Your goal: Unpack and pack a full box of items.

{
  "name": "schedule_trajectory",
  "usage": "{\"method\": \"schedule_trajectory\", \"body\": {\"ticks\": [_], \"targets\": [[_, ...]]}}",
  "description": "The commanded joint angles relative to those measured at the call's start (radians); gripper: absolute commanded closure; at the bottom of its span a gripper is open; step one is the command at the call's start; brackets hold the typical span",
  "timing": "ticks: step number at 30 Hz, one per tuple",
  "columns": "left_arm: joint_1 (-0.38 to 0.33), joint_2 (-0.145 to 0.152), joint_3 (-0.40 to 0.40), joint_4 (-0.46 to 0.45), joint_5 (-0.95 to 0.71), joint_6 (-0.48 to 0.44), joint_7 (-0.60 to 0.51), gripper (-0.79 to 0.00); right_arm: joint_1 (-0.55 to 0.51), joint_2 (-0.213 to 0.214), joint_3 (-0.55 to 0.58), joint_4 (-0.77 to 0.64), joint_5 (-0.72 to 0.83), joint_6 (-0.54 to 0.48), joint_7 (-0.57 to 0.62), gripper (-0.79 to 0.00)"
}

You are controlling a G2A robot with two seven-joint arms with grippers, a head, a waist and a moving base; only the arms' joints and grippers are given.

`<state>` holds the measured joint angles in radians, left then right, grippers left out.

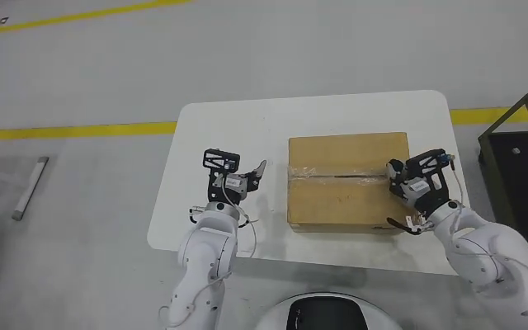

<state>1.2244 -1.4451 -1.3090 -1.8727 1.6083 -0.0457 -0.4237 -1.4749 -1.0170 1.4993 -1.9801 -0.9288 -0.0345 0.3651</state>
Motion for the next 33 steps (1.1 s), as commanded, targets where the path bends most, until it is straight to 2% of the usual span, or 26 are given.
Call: {"method": "schedule_trajectory", "body": {"ticks": [1,16,21,27,33], "targets": [[-0.001,0.0,0.002,0.0,0.0,0.0,0.0,-0.785,-0.01,0.001,0.022,-0.013,-0.002,-0.002,0.01,0.0],[-0.001,0.002,0.016,-0.004,-0.005,0.006,0.008,-0.785,-0.124,0.007,0.203,-0.059,-0.011,-0.042,0.022,0.0],[-0.004,0.001,0.026,-0.02,-0.022,0.01,0.009,-0.785,-0.152,0.004,0.284,-0.079,-0.005,-0.017,-0.053,0.0],[-0.005,-0.003,0.059,-0.051,-0.046,0.014,0.014,-0.785,-0.225,-0.001,0.396,-0.121,-0.033,-0.069,-0.214,0.0],[-0.001,-0.005,0.078,-0.064,-0.049,0.035,0.026,-0.785,-0.343,-0.011,0.501,-0.177,0.006,-0.098,-0.218,0.0]]}}
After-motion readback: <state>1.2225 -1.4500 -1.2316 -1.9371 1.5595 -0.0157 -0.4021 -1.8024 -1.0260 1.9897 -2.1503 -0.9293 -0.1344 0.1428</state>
